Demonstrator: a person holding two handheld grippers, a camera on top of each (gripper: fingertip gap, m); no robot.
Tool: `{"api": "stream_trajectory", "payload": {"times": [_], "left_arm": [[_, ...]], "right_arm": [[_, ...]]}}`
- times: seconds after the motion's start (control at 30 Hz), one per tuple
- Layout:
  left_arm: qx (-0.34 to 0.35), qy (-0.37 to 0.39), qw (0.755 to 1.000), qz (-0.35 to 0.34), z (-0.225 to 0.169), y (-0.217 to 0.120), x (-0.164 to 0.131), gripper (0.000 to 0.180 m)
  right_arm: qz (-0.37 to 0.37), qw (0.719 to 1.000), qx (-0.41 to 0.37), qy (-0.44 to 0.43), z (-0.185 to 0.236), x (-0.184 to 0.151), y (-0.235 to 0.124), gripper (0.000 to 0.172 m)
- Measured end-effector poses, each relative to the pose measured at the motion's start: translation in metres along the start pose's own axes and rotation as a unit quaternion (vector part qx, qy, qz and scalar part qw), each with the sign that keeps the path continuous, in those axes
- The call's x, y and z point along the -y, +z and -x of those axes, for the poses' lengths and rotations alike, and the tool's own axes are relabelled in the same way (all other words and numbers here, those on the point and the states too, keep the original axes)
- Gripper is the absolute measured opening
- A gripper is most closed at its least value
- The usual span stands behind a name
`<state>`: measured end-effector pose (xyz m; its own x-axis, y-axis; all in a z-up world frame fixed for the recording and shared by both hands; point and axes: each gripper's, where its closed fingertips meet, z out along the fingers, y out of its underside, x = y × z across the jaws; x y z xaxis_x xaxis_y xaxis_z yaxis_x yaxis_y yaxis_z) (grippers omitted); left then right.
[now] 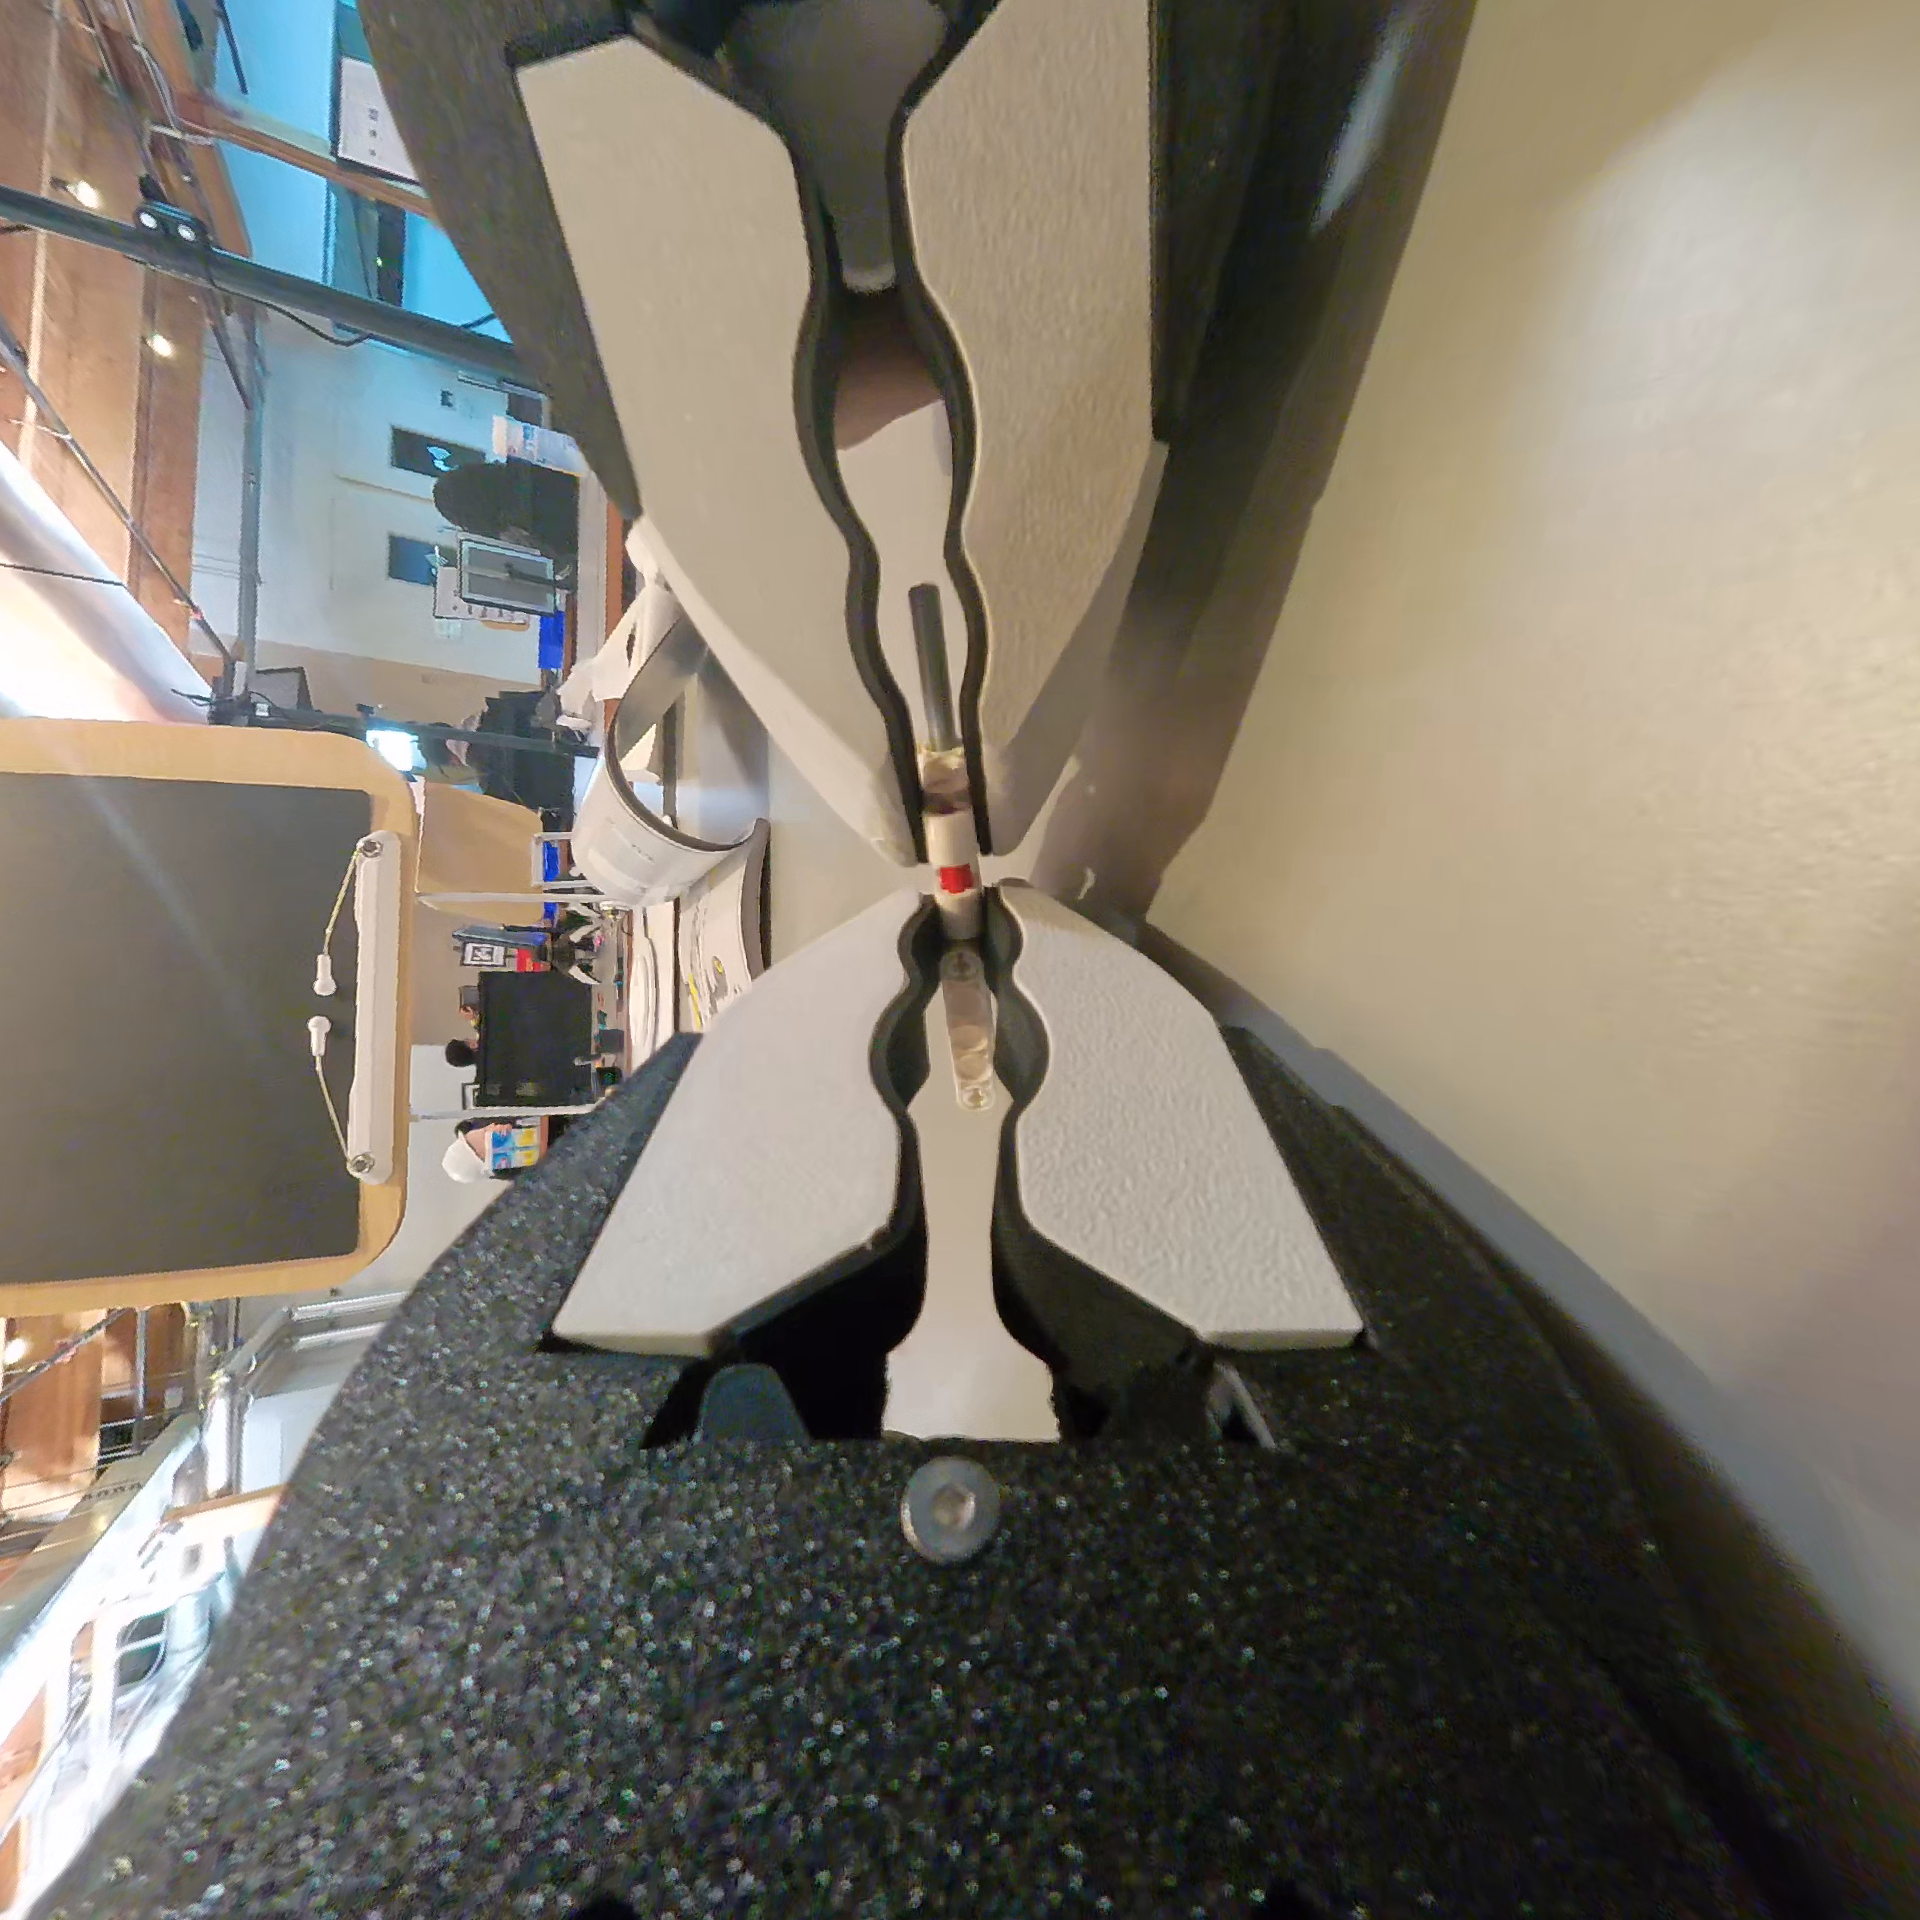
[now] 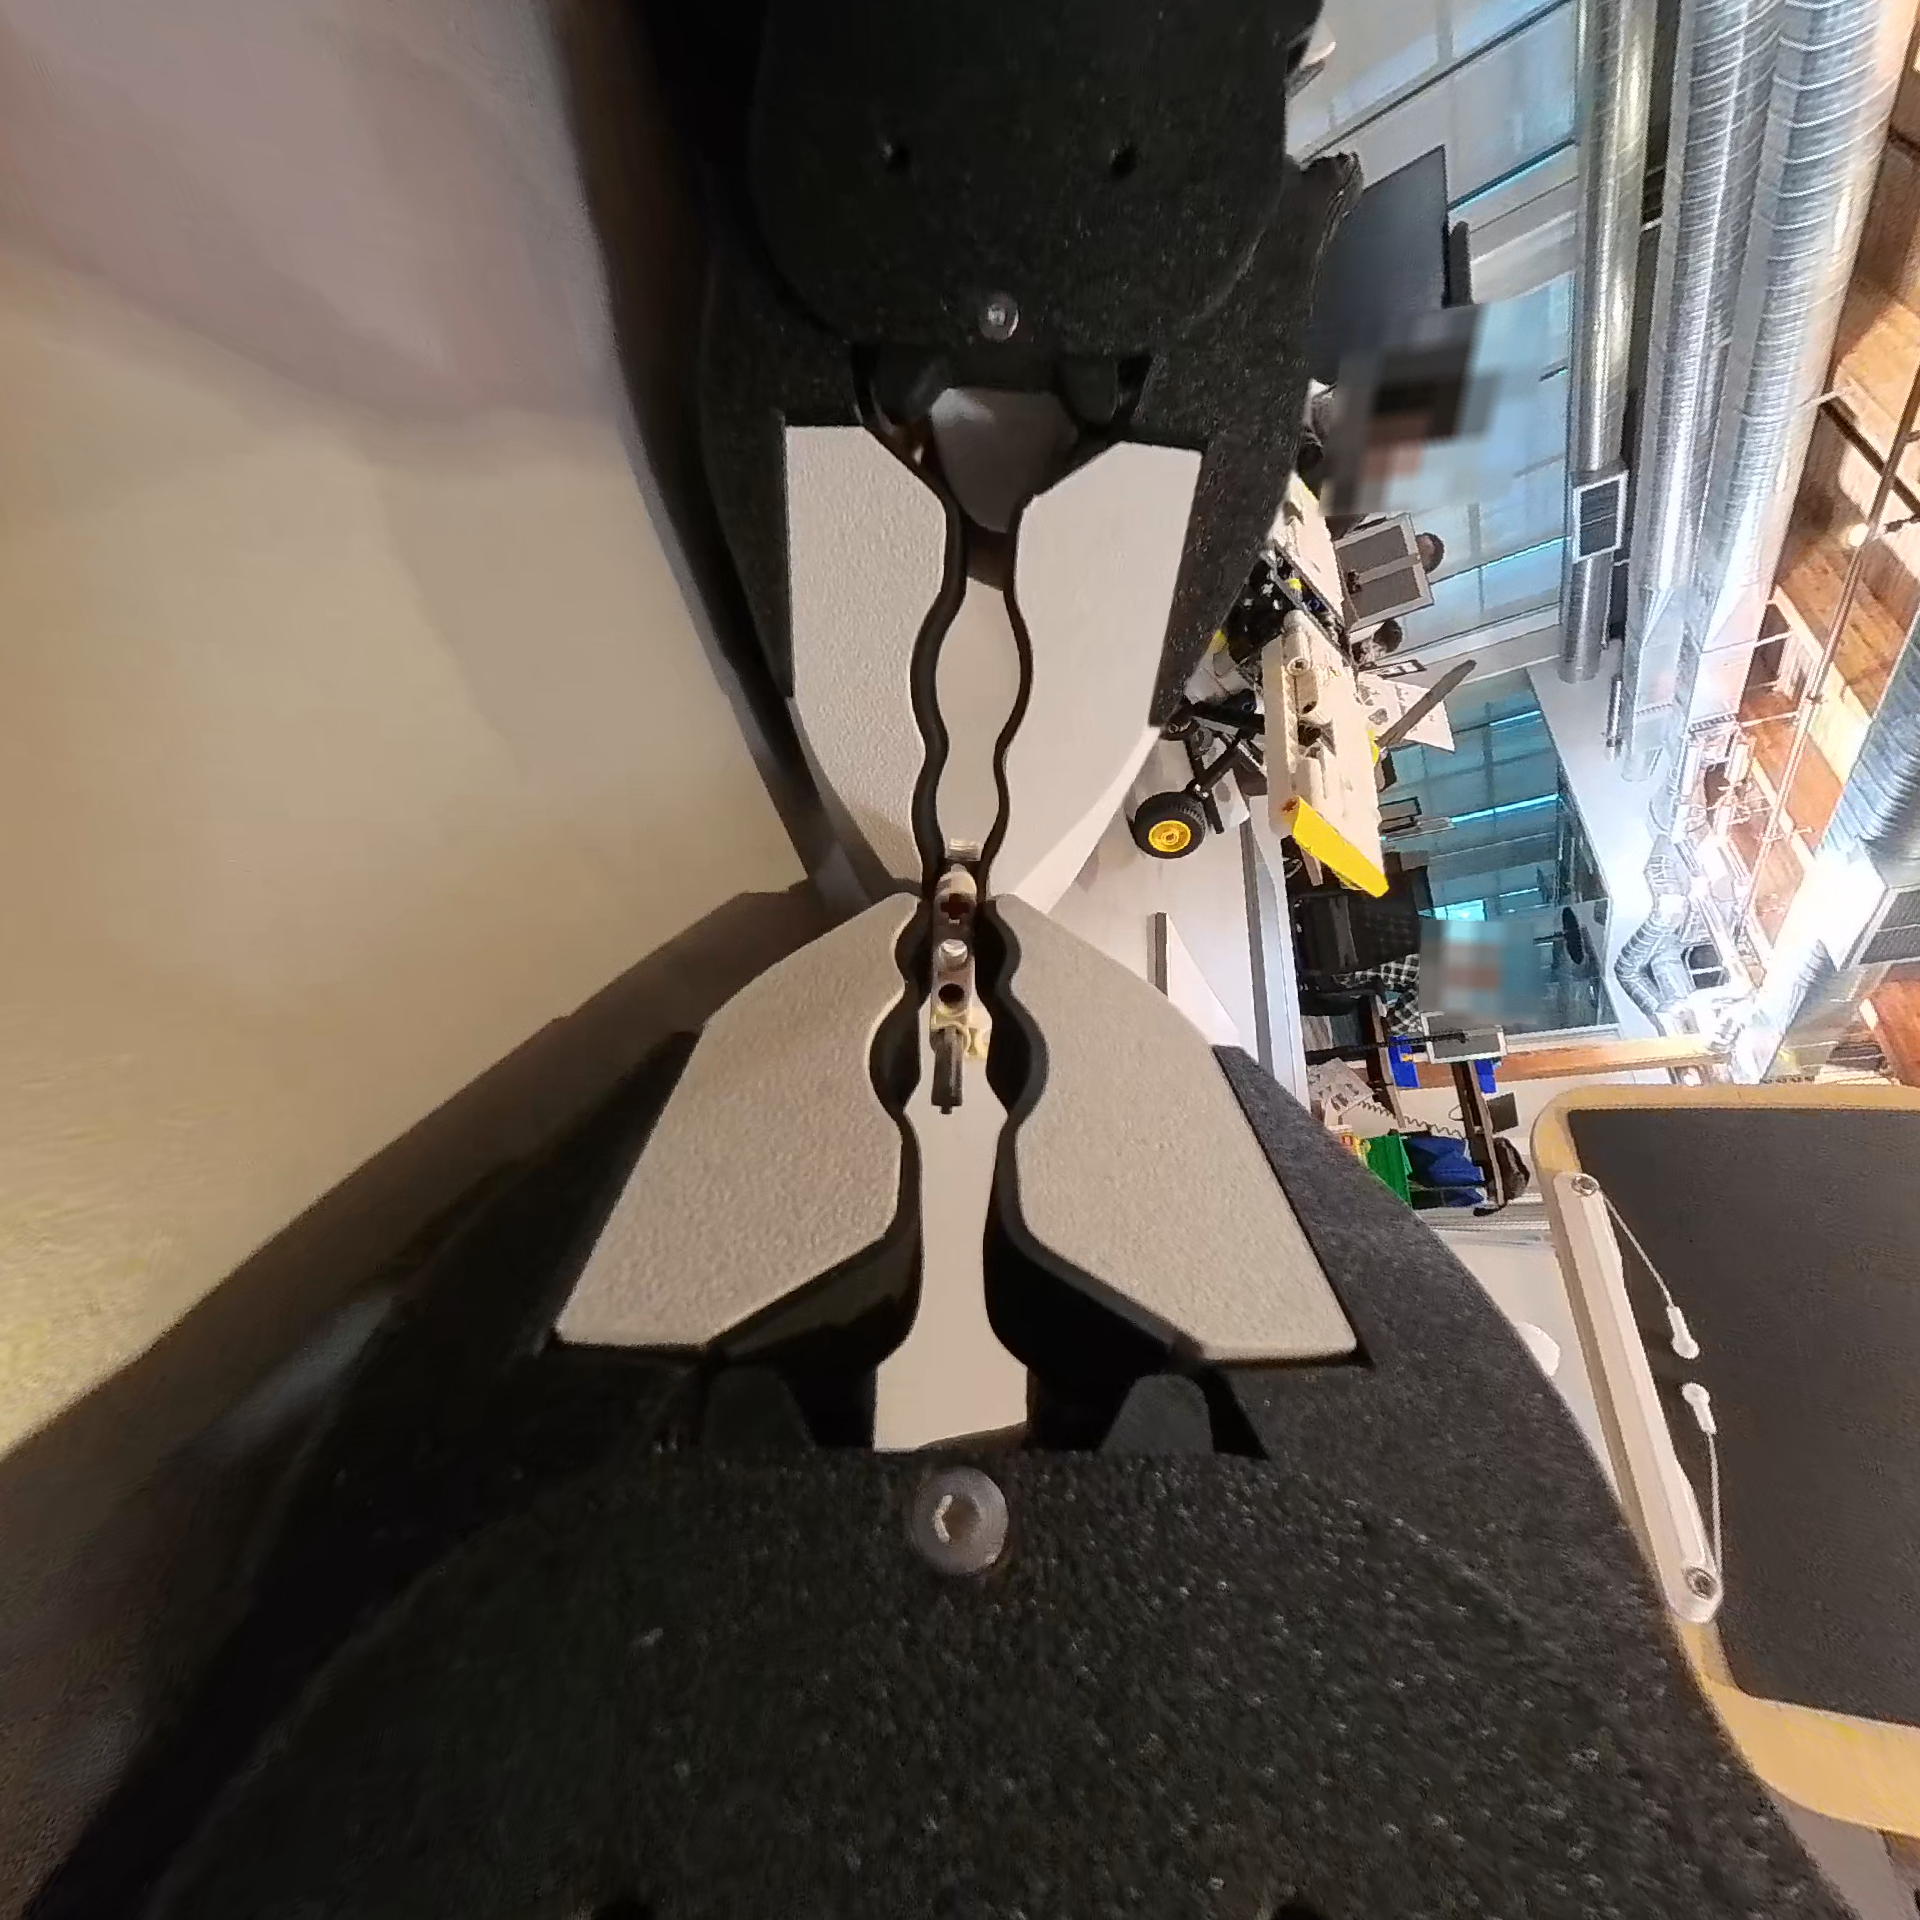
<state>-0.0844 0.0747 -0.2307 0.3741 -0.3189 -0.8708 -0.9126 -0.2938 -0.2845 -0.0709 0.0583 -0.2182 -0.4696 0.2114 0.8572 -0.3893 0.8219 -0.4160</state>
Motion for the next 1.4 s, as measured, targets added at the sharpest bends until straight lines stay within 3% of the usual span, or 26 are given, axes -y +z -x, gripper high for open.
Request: {"api": "stream_trajectory", "payload": {"times": [0.97,1.4], "left_arm": [[-0.014,-0.045,0.999,-0.018,0.0021,0.0017,0.0021,0.009],[0.010,0.001,0.999,0.030,0.0032,0.0041,0.0000,0.009]], "right_arm": [[-0.006,1.000,0.000,0.005,-0.0037,-0.0020,-0.0036,0.007],[0.042,0.997,-0.034,-0.056,-0.0026,-0.0055,-0.0034,0.007]]}}
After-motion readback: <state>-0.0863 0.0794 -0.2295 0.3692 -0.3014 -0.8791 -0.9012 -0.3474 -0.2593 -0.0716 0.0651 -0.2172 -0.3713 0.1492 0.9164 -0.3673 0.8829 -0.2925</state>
